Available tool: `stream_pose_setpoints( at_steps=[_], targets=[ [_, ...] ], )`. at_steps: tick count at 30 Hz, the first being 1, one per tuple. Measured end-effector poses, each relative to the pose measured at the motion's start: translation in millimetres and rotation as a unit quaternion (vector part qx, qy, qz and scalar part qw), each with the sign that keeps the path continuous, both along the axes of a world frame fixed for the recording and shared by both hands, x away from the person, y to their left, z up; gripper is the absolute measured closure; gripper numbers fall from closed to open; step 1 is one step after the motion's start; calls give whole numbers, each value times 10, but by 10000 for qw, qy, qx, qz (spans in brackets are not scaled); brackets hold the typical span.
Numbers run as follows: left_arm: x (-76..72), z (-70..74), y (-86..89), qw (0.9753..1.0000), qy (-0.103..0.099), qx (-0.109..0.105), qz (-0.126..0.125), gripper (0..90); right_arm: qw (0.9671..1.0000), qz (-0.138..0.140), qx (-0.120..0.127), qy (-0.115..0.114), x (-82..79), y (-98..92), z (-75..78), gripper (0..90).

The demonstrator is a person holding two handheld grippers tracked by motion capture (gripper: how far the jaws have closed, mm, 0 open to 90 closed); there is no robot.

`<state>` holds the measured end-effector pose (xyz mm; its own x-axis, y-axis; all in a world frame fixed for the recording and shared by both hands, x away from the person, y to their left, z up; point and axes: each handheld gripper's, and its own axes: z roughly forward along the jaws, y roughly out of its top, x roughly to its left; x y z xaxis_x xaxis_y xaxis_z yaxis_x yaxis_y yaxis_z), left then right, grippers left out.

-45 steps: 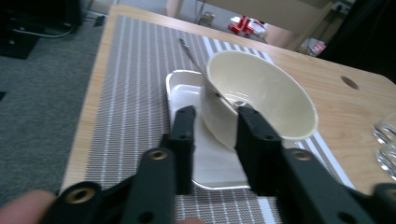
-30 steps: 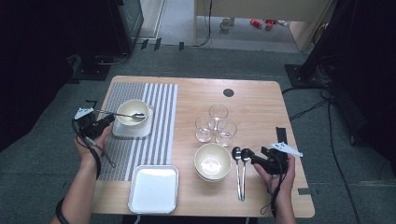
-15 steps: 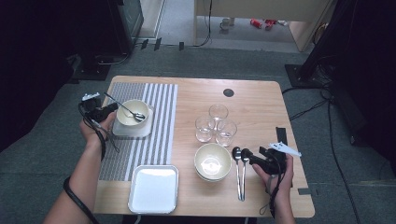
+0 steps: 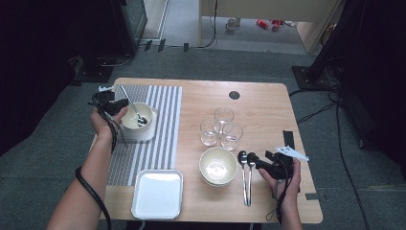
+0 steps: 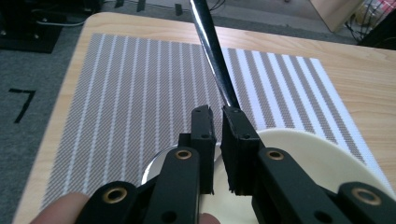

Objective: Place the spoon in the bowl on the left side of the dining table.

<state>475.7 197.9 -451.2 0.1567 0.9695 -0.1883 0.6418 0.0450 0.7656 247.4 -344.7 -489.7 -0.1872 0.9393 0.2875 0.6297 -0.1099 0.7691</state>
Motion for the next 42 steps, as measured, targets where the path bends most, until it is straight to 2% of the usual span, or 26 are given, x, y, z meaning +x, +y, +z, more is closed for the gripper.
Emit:
stream_pose_setpoints(
  at_steps=[5, 9, 14, 17, 20, 25, 28, 34, 42],
  targets=[
    [51, -6, -91, 10000, -3, 47, -1, 805, 10000, 1, 12, -5, 2, -16, -12, 330],
    [69, -8, -132, 9999, -37, 85, -124, 781, 10000, -11, 25, 27, 5, -24, -25, 330],
    [57, 5, -138, 9998, -58, 130, -105, 713, 10000, -19, 31, 39, 5, -36, -30, 330],
    [15, 26, -126, 9995, -118, 167, -227, 657, 10000, -37, 47, 29, 6, -59, -29, 330],
    [-37, 62, -120, 9991, -179, 157, -350, 599, 10000, -72, 53, 41, 6, -75, -29, 331],
    [-151, 166, -120, 9978, -339, 114, -555, 567, 9999, -80, 42, 42, 8, -73, -34, 331],
    [-239, 238, -139, 9964, -465, 17, -712, 531, 10000, -71, 9, 46, 13, -64, -42, 331],
    [-430, 354, -212, 9925, -649, -9, -1034, 447, 10000, -68, -27, 62, 12, -44, -48, 330],
    [-669, 403, -304, 9892, -709, -41, -1284, 370, 9999, -77, -35, 70, 6, -38, -45, 330]
  ],
)
